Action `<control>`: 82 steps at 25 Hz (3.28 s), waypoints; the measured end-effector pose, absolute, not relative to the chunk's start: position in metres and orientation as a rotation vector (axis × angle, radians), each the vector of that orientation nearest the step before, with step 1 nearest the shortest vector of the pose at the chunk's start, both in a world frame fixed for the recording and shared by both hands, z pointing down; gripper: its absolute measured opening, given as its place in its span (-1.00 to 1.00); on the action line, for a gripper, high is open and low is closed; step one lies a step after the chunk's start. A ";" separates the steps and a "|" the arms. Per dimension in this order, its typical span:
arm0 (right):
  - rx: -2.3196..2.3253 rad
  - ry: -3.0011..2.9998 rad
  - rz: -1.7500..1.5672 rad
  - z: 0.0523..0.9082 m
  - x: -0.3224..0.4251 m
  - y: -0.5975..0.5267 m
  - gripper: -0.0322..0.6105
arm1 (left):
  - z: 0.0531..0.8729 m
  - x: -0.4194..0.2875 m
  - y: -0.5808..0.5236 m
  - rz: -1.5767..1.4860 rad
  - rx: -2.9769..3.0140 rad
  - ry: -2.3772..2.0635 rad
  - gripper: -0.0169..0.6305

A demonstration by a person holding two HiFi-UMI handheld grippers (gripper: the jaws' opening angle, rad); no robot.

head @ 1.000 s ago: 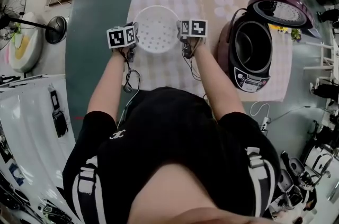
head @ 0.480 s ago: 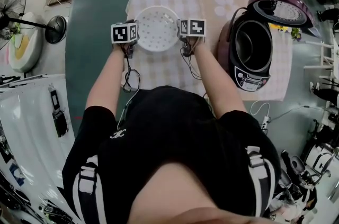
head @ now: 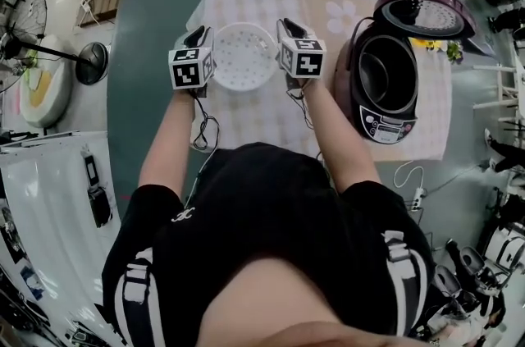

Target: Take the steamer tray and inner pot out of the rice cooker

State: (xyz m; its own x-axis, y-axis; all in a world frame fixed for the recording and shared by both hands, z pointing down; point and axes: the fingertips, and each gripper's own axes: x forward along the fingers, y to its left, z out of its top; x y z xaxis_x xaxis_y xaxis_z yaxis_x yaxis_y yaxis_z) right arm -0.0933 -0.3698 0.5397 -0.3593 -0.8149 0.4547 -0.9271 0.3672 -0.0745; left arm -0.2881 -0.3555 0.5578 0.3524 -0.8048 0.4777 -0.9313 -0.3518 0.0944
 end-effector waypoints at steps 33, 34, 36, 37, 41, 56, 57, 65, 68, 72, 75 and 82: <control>1.867 -2.558 -0.123 0.325 -0.019 -0.230 -0.90 | 0.360 -0.178 -0.240 0.143 2.695 -1.536 -0.93; 1.868 -2.554 -0.123 0.324 -0.013 -0.228 -0.90 | 0.360 -0.172 -0.240 0.141 2.693 -1.525 -0.93; 1.879 -2.539 -0.115 0.323 0.003 -0.223 -0.90 | 0.359 -0.157 -0.240 0.133 2.682 -1.506 -0.93; 1.889 -2.529 -0.111 0.322 0.012 -0.222 -0.90 | 0.360 -0.149 -0.240 0.130 2.677 -1.499 -0.93; 1.934 -2.493 -0.097 0.322 0.051 -0.217 -0.90 | 0.364 -0.117 -0.237 0.162 2.678 -1.478 -0.93; 2.049 -2.421 -0.071 0.321 0.184 -0.187 -0.90 | 0.366 -0.001 -0.218 0.266 2.718 -1.463 -0.93; 2.057 -2.418 -0.070 0.321 0.192 -0.185 -0.90 | 0.366 0.006 -0.217 0.272 2.725 -1.460 -0.93; 2.087 -2.390 -0.057 0.321 0.240 -0.176 -0.90 | 0.362 0.050 -0.210 0.286 2.746 -1.452 -0.93; 2.102 -2.381 -0.056 0.322 0.255 -0.175 -0.90 | 0.362 0.061 -0.209 0.292 2.750 -1.447 -0.93; 2.103 -2.377 -0.047 0.322 0.266 -0.173 -0.90 | 0.359 0.071 -0.209 0.281 2.754 -1.442 -0.93; 2.110 -2.359 -0.051 0.324 0.270 -0.169 -0.90 | 0.358 0.073 -0.205 0.266 2.753 -1.438 -0.93; 2.072 -2.534 0.005 0.314 0.269 -0.164 -0.25 | 0.352 0.083 -0.202 0.173 2.765 -1.388 -0.22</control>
State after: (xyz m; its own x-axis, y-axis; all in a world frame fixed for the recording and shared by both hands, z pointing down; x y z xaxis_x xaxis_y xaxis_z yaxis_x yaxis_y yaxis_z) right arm 0.2691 -0.1643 0.3142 -0.1935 -0.9760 -0.0997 -0.9756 0.2022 -0.0854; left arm 0.0832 -0.2021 0.3516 0.5924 -0.7968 0.1191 -0.8016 -0.5978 -0.0118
